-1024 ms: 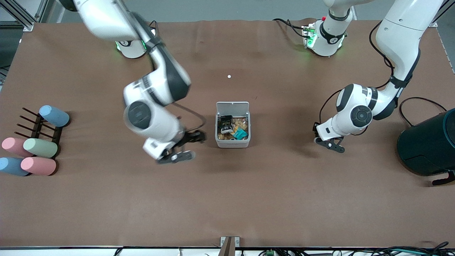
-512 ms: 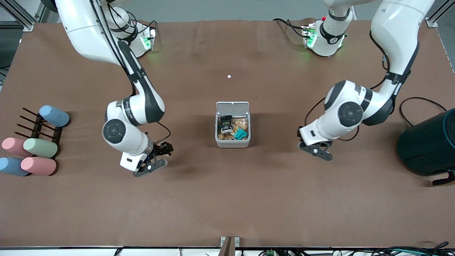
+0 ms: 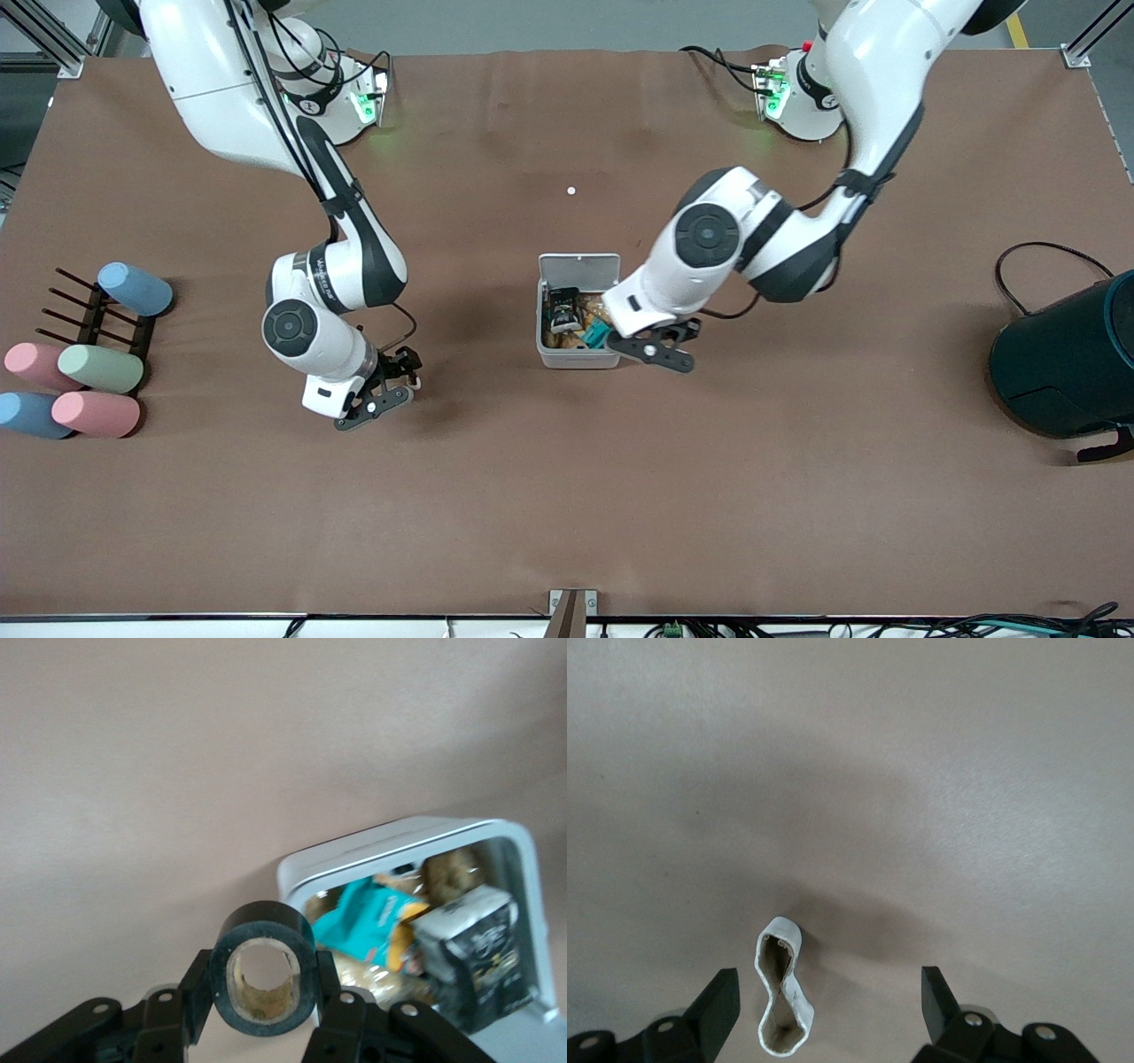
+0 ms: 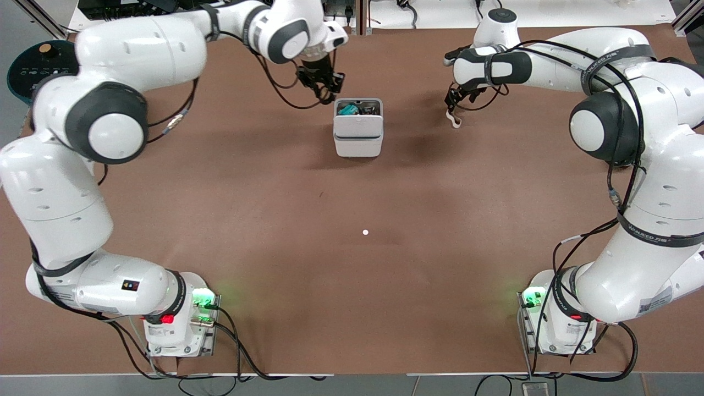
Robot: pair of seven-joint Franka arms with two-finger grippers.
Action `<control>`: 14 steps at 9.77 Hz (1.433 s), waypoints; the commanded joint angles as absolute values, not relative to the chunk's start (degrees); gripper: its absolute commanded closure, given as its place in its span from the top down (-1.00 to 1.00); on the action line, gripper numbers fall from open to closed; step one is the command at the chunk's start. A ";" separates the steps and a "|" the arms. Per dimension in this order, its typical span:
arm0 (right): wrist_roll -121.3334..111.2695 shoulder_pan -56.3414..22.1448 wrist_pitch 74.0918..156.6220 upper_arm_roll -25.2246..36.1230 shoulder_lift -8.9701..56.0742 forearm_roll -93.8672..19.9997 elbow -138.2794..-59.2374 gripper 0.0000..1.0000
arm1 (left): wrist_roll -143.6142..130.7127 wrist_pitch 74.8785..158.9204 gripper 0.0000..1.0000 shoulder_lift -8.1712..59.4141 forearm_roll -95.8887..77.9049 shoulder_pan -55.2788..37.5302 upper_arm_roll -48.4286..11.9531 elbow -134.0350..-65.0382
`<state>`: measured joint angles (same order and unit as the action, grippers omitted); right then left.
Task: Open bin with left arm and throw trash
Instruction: 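Lower the black tape roll into the bin and open the left gripper, then carry the band over the bin while the left gripper returns to rest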
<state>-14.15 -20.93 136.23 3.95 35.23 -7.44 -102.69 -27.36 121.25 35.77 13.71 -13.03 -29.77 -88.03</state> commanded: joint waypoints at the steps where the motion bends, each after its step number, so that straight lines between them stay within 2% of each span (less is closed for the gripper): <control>1: -14.33 -21.88 136.14 3.16 34.45 -6.94 -103.54 0.57 | -30.92 120.50 -1.00 37.26 14.41 -20.88 -22.97 -84.55; 4: -14.41 -22.67 136.67 3.16 35.50 -6.94 -103.54 0.57 | -36.82 120.50 -0.97 39.20 14.41 -25.66 -20.65 -83.76; 5: -14.50 -22.41 136.67 3.16 35.94 -6.94 -103.45 0.57 | -36.74 120.41 -0.78 39.11 14.50 -25.58 -20.65 -83.76; 6: -14.41 -22.41 136.76 3.16 36.30 -6.94 -103.36 0.56 | -36.30 120.50 0.12 39.11 14.59 -25.05 -20.65 -83.76; 7: -14.41 -22.41 136.84 3.16 36.65 -7.03 -103.27 0.35 | -36.12 120.41 0.99 38.76 14.68 -24.61 -20.57 -83.85; 8: -14.41 -22.59 136.76 3.16 36.65 -7.21 -103.27 -0.14 | -36.21 120.06 1.00 38.24 14.59 -24.26 -20.57 -83.85; 9: -14.41 -22.67 136.93 3.16 36.74 -7.29 -103.27 -0.70 | -36.21 119.71 1.00 37.01 14.59 -22.52 -20.48 -83.85; 10: -14.41 -22.85 136.93 3.25 36.74 -7.29 -103.18 -0.99 | -36.12 118.31 1.00 35.61 13.98 -20.50 -21.00 -83.93; 14: -12.67 -23.29 134.58 3.08 36.13 -7.47 -101.35 -1.00 | -33.51 109.63 1.00 27.00 10.64 -8.74 -22.06 -83.85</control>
